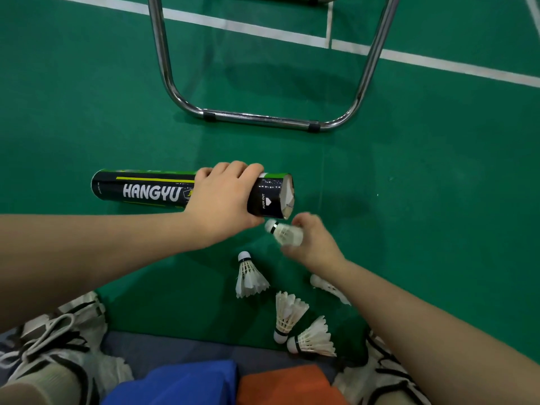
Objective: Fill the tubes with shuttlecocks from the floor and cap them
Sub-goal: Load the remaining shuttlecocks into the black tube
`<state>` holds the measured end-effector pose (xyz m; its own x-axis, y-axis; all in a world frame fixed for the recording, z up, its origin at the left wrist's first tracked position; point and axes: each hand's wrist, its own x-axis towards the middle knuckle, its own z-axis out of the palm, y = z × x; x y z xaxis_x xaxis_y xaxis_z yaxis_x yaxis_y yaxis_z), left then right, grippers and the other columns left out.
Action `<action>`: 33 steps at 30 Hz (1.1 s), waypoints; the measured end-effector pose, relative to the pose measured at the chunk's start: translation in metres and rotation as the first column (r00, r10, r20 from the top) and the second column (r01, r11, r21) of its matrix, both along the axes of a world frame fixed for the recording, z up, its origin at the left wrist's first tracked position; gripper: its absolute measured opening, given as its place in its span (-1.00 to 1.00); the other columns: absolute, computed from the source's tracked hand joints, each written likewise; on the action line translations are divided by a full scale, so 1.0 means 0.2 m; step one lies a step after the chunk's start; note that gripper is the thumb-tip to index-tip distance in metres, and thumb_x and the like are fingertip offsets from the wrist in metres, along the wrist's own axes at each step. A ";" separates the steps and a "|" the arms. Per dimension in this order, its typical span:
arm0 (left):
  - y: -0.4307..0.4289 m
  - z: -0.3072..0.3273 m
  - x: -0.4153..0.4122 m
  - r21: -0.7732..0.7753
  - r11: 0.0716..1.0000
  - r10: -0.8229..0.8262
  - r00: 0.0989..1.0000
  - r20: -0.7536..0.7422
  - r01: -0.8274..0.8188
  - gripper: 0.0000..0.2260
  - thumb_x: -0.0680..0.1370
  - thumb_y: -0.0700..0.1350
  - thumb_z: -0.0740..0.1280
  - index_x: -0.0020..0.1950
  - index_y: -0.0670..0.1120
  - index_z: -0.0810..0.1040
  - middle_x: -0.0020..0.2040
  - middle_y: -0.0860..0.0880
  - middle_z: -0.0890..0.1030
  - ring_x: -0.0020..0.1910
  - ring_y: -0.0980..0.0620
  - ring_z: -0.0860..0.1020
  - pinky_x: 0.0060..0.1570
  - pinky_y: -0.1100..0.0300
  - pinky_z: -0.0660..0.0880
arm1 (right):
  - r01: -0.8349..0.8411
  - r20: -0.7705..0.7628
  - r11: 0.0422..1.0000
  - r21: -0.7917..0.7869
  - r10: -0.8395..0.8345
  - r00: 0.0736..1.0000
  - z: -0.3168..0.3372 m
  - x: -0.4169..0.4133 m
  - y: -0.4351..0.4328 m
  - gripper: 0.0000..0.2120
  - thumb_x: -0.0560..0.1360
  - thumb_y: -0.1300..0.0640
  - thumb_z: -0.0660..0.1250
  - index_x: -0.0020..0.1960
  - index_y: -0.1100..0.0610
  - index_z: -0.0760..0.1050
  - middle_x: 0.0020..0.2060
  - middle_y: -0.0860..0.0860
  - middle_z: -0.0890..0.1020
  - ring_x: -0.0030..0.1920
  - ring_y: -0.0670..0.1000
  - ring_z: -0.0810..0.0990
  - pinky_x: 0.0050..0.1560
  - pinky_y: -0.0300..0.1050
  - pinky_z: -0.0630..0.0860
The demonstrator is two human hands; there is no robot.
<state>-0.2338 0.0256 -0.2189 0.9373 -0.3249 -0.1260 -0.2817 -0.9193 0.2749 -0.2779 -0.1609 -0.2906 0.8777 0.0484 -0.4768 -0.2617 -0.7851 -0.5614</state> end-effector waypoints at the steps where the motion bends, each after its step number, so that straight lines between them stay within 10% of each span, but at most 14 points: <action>1: 0.01 0.00 0.01 0.006 1.000 0.005 1.000 0.002 -0.005 -0.37 0.28 0.14 0.43 0.28 0.03 0.31 0.18 -0.01 0.46 0.18 -0.10 0.39 0.15 -0.03 0.22 | 0.048 0.063 0.999 0.017 -0.049 0.997 0.02 0.03 -0.02 -0.49 0.36 0.10 0.46 0.21 0.10 0.31 0.09 -0.01 0.38 -0.04 0.01 0.47 -0.12 -0.15 0.48; 10: 0.08 -0.06 0.04 0.071 0.997 0.031 1.000 0.001 -0.031 -0.38 0.28 0.12 0.43 0.27 0.01 0.33 0.16 -0.04 0.48 0.15 -0.13 0.42 0.15 -0.06 0.25 | 0.225 0.206 0.864 0.450 -0.345 0.916 0.18 0.15 -0.09 -0.61 0.23 0.06 0.41 -0.06 -0.15 0.30 -0.12 -0.07 0.44 -0.16 -0.03 0.49 -0.21 -0.18 0.48; 16: 0.08 -0.07 0.03 0.080 0.996 0.033 0.999 -0.007 -0.032 -0.38 0.28 0.13 0.43 0.27 0.01 0.32 0.16 -0.04 0.47 0.16 -0.13 0.41 0.14 -0.06 0.26 | -0.046 0.340 0.929 0.367 -0.088 0.936 0.24 0.12 0.04 -0.53 0.26 -0.04 0.37 0.12 -0.07 0.28 -0.12 -0.15 0.43 -0.21 -0.14 0.48 -0.15 -0.31 0.43; 22: 0.06 -0.06 0.03 0.063 0.997 0.044 0.999 0.013 -0.044 -0.38 0.27 0.13 0.42 0.26 0.01 0.33 0.15 -0.04 0.48 0.15 -0.13 0.42 0.11 -0.04 0.27 | 0.066 0.307 0.851 0.521 -0.258 0.916 0.19 0.06 0.17 -0.20 0.32 -0.26 0.21 0.43 0.12 0.14 0.33 0.00 0.26 0.33 -0.08 0.28 0.34 -0.23 0.24; 27: 0.06 -0.04 0.06 0.041 0.997 0.066 0.998 0.021 -0.066 -0.36 0.27 0.12 0.43 0.28 0.00 0.33 0.15 -0.05 0.48 0.15 -0.14 0.41 0.11 -0.03 0.27 | 0.151 0.493 0.884 0.443 -0.381 0.782 0.16 -0.02 0.18 -0.45 0.39 -0.14 0.19 0.25 0.19 0.38 0.13 -0.08 0.43 0.18 -0.10 0.38 0.30 -0.07 0.32; 33: 0.04 -0.03 0.03 0.063 0.997 0.039 0.999 -0.018 -0.038 -0.35 0.29 0.14 0.42 0.31 0.01 0.30 0.19 -0.06 0.46 0.18 -0.14 0.39 0.13 -0.04 0.26 | -0.011 0.394 0.934 0.358 -0.141 0.908 0.22 -0.03 0.28 -0.41 0.32 -0.21 0.10 0.10 0.16 0.57 0.00 -0.16 0.49 0.14 -0.11 0.36 0.25 0.04 0.31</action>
